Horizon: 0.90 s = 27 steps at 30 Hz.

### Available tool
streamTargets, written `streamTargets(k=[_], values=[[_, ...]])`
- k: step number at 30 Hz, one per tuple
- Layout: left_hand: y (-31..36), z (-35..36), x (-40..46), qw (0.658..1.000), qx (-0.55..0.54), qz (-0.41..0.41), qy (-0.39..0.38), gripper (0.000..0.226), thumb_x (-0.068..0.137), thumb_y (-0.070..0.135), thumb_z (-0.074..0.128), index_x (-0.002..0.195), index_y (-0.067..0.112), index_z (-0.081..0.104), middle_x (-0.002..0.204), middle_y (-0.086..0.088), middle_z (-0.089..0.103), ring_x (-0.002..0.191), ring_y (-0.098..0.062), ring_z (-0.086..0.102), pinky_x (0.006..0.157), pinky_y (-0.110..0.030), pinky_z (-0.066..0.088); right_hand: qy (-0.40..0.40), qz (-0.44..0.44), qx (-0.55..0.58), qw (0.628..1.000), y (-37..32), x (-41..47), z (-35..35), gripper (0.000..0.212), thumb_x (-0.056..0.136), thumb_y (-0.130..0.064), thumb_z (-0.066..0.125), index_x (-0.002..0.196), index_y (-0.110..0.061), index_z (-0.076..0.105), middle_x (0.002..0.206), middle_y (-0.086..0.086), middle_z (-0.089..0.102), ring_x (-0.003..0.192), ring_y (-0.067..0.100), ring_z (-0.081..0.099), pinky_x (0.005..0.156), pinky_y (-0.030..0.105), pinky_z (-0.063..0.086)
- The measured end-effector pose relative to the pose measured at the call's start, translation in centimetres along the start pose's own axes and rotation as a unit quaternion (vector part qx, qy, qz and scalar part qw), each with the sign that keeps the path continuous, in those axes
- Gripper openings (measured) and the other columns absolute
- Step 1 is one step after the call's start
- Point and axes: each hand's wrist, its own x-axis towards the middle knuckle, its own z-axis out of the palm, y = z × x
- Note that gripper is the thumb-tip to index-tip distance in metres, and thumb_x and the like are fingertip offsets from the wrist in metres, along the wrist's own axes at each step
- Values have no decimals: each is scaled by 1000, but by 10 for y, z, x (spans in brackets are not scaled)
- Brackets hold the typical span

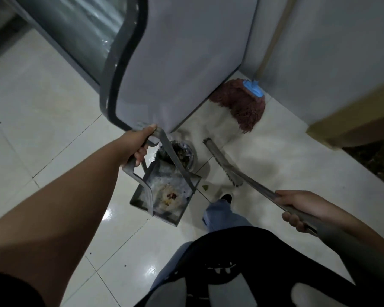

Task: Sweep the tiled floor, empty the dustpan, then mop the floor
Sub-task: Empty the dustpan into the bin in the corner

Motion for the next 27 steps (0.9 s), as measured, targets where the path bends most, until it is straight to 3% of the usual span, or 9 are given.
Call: streamTargets(k=[4, 6, 9, 12, 14, 17, 20, 23, 27], values=[[-65, -7, -33, 999, -38, 31, -8, 60, 84, 66, 45, 56, 14, 34, 36, 3, 27, 28, -11, 25, 32, -17, 29, 36, -23, -46, 998, 16, -3, 5, 33, 96, -8, 45, 127, 1, 44, 51, 9, 38, 20, 8, 30, 29, 6, 26], [-97, -5, -49, 998, -49, 44, -18, 62, 84, 67, 42, 53, 15, 34, 36, 3, 29, 30, -13, 28, 34, -19, 32, 41, -28, -67, 997, 24, -8, 12, 37, 96, -7, 43, 132, 0, 44, 54, 9, 36, 19, 9, 30, 30, 6, 26], [-147, 9, -68, 997, -52, 51, -28, 67, 82, 71, 37, 43, 17, 34, 35, 0, 33, 32, -15, 33, 39, -22, 37, 38, -42, -128, 990, 38, -8, 20, 33, 95, -4, 42, 127, 4, 45, 50, 10, 37, 20, 11, 32, 30, 9, 28], [-187, 34, -91, 998, -29, 54, -30, 74, 73, 80, 32, 33, 17, 34, 34, -4, 38, 35, -17, 41, 52, -28, 39, 47, -61, -206, 975, 56, -10, 27, 5, 94, -3, 44, 95, -4, 48, 38, 8, 40, 21, 14, 32, 32, 11, 29], [-208, 52, -107, 999, -4, 44, -11, 78, 62, 86, 29, 29, 16, 41, 39, -6, 49, 44, -17, 52, 61, -30, 40, 61, -67, -234, 968, 67, -8, 27, 17, 94, -2, 46, 79, -10, 42, 40, 8, 40, 23, 14, 33, 32, 12, 30], [-230, 79, -117, 999, 38, -26, 14, 82, 61, 87, 29, 43, 14, 60, 73, -8, 67, 76, -18, 60, 73, -32, 40, 79, -77, -261, 959, 73, -6, 25, 27, 90, 1, 48, 65, -6, 43, 37, 8, 39, 28, 17, 34, 31, 15, 30], [-247, 106, -120, 997, -16, -77, 18, 72, 76, 76, 39, 53, 12, 61, 66, -6, 69, 71, -16, 61, 60, -26, 37, 86, -112, -295, 945, 70, 7, 12, 23, 86, 5, 51, 65, -2, 48, 42, 10, 42, 36, 20, 38, 31, 16, 32], [-261, 143, -117, 992, -76, -81, 59, 64, 81, 65, 49, 51, 10, 57, 59, -7, 65, 67, -18, 59, 62, -26, 38, 87, -141, -332, 929, 58, 29, -2, 15, 82, 10, 51, 70, 1, 53, 47, 13, 45, 40, 23, 41, 33, 20, 34], [-274, 193, -102, 966, -181, -120, 138, 49, 82, 50, 61, 62, 5, 64, 65, -10, 64, 62, -18, 56, 57, -25, 39, 94, -171, -366, 910, 40, 73, -24, 23, 86, 10, 49, 68, -3, 50, 32, 12, 48, 23, 17, 47, 29, 14, 35]])
